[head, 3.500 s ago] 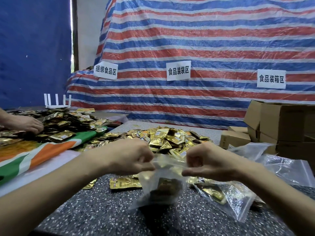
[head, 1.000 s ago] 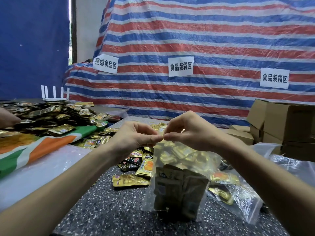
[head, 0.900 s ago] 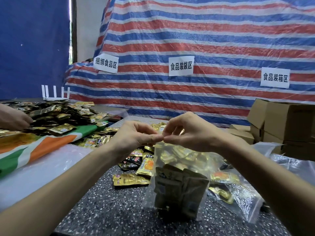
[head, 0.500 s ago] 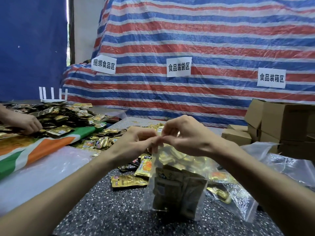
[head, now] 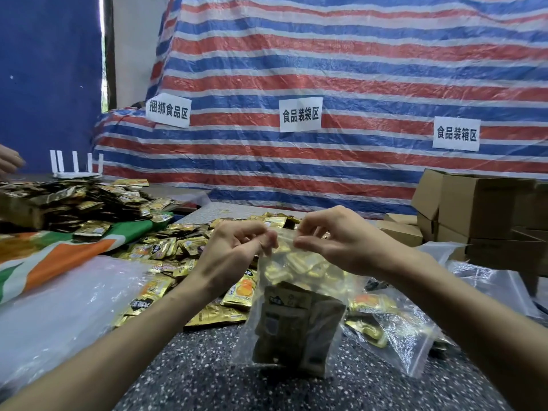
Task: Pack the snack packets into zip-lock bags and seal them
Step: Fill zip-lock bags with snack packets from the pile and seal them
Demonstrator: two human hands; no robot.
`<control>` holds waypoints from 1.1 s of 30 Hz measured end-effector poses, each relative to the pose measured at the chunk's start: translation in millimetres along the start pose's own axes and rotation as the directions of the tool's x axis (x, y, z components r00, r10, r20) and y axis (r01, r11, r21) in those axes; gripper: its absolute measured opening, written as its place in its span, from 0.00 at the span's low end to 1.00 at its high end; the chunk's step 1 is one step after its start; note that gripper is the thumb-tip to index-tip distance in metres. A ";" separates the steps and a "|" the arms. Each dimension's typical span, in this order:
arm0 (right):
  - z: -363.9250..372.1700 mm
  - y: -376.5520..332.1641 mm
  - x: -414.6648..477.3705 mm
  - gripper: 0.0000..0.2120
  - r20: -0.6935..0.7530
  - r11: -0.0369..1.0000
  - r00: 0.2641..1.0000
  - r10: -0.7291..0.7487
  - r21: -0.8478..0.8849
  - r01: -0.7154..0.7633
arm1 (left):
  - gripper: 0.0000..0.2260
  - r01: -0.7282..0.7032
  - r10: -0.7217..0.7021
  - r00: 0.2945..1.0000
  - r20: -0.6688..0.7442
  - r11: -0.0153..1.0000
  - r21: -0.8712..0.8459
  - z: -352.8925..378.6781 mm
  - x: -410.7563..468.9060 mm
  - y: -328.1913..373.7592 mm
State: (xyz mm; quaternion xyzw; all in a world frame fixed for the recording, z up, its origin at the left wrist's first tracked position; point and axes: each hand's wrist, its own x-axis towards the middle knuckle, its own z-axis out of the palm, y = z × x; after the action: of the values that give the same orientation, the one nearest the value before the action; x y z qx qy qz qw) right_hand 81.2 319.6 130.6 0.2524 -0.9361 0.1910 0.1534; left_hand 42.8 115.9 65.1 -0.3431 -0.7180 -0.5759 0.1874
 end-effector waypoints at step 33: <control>-26.8 66.4 -74.5 0.04 -0.049 0.984 0.993 0.108 0.146 -0.099 | 0.10 0.022 -0.021 0.999 -0.027 1.000 0.013 -8.7 4.4 -14.1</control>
State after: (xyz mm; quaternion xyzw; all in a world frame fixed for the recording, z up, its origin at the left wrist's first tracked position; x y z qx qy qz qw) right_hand 112.5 415.2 107.0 0.2082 -0.9271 0.2726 0.1512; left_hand 28.7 107.4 60.5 -0.3263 -0.7229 -0.5776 0.1929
